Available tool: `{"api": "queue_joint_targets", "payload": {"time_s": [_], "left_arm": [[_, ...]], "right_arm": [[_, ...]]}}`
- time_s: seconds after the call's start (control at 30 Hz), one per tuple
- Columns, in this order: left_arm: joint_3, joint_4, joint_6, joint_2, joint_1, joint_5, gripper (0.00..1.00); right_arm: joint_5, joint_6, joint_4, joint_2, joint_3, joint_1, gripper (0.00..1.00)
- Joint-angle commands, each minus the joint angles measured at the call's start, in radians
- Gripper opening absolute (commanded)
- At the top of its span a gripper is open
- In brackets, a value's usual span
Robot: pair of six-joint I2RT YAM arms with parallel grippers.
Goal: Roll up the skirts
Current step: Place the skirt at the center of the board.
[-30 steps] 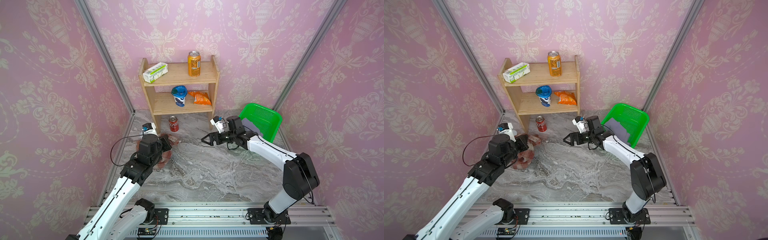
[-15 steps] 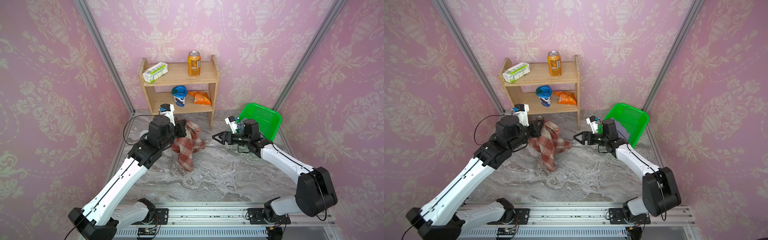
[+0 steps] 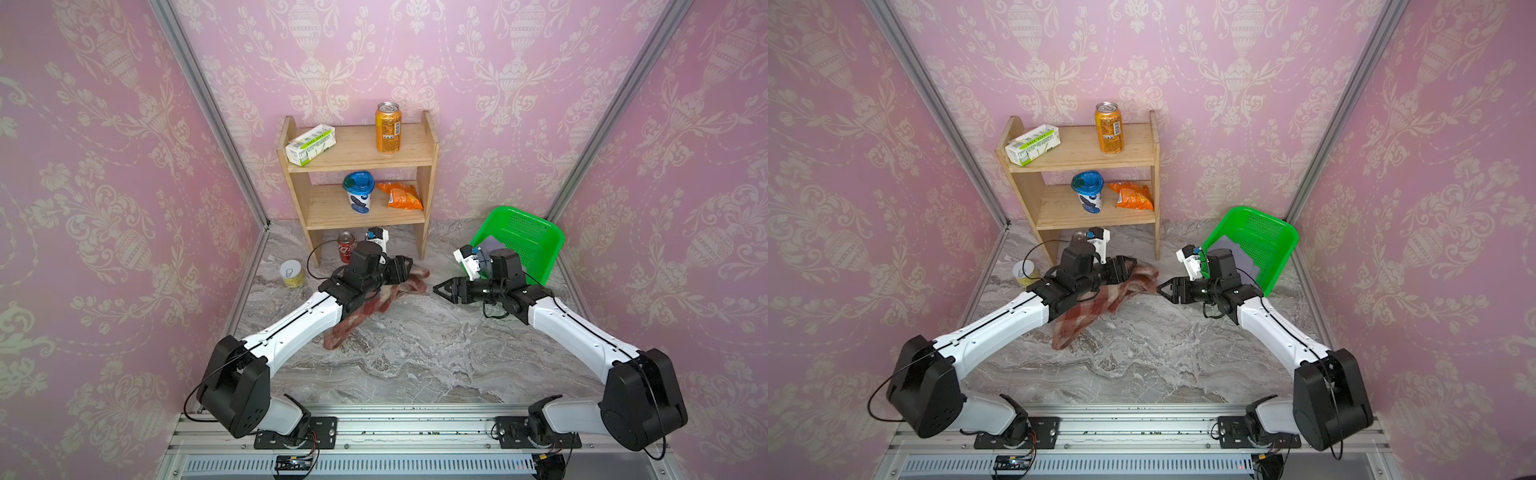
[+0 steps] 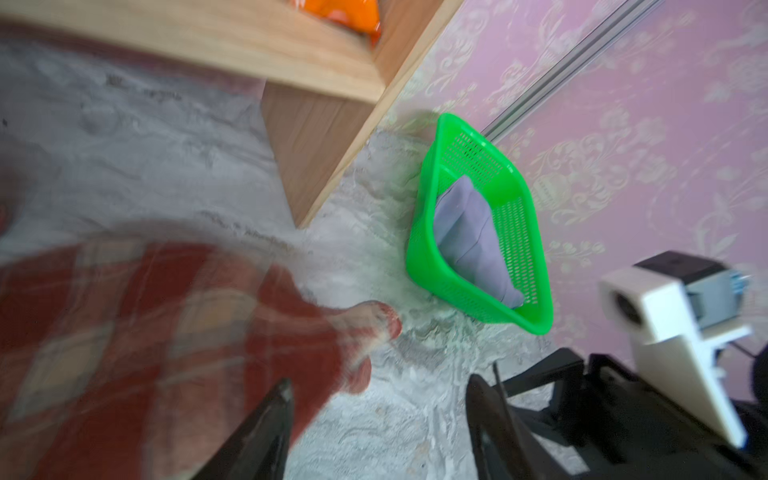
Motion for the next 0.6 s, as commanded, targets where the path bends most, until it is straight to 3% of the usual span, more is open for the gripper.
{"api": "queue_joint_targets", "payload": {"time_s": [0.0, 0.13, 0.4, 0.57], "left_arm": [[-0.043, 0.098, 0.044, -0.083, -0.004, -0.030, 0.66], [-0.134, 0.018, 0.074, -0.230, -0.004, -0.123, 0.66], [-0.348, -0.016, 0.154, -0.685, -0.001, -0.494, 0.65], [-0.329, -0.093, 0.204, -0.724, 0.001, -0.536, 0.69]], "right_arm": [[-0.007, -0.019, -0.033, -0.024, -0.039, -0.006, 0.68], [-0.032, 0.034, 0.030, -0.008, -0.061, 0.033, 0.65], [0.042, 0.181, 0.134, 0.222, 0.028, 0.352, 0.68], [0.089, 0.325, 0.172, 0.412, 0.168, 0.510, 0.69]]}}
